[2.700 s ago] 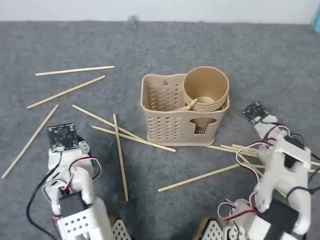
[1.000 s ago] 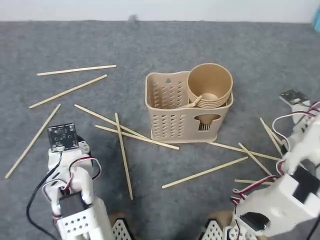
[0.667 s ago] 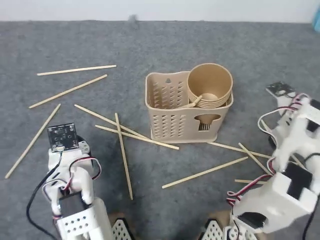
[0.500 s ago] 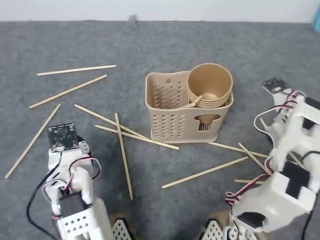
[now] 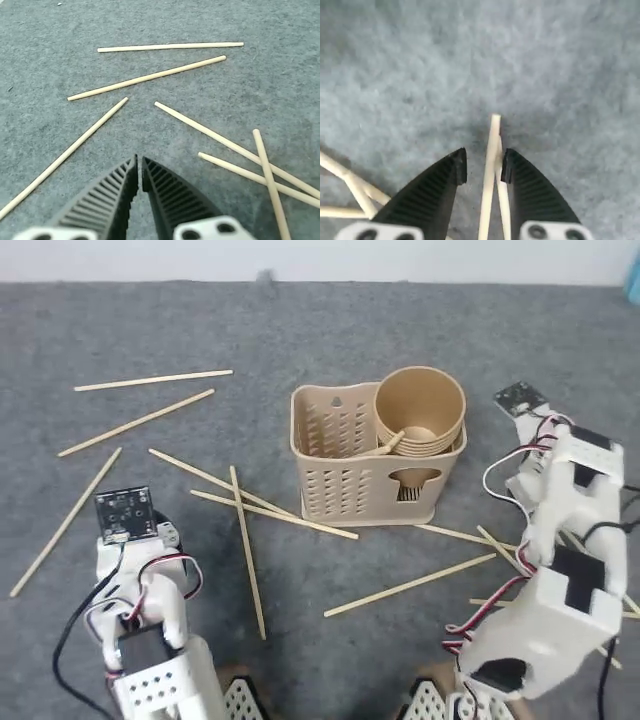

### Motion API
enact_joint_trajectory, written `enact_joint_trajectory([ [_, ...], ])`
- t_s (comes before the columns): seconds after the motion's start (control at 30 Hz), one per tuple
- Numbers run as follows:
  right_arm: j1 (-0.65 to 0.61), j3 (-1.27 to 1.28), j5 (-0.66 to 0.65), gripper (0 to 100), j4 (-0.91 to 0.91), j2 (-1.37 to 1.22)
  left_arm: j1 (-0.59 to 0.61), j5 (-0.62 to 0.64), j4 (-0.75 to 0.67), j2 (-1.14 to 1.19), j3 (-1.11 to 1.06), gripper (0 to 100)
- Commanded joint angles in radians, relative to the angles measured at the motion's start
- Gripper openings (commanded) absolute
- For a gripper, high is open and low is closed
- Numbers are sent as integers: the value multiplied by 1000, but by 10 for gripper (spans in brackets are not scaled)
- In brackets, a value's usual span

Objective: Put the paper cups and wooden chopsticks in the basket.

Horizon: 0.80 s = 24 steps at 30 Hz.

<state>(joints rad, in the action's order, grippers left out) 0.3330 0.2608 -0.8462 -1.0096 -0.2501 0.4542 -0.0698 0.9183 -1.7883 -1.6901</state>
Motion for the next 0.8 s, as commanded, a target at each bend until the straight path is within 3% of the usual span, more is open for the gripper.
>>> enact_joint_trajectory([
  [0.0, -24, -14, 18, 132, 39, 5, 2, -9, 5, 9, 4, 13],
  [0.17, -22, -14, 23, 2, 93, 5, 2, -9, 5, 9, 4, 13],
  [0.47, -16, -9, 23, 9, 101, 15, 2, -9, 5, 9, 4, 13],
  [0.77, 22, -8, 25, 9, -39, 125, 3, -9, 5, 9, 4, 13],
])
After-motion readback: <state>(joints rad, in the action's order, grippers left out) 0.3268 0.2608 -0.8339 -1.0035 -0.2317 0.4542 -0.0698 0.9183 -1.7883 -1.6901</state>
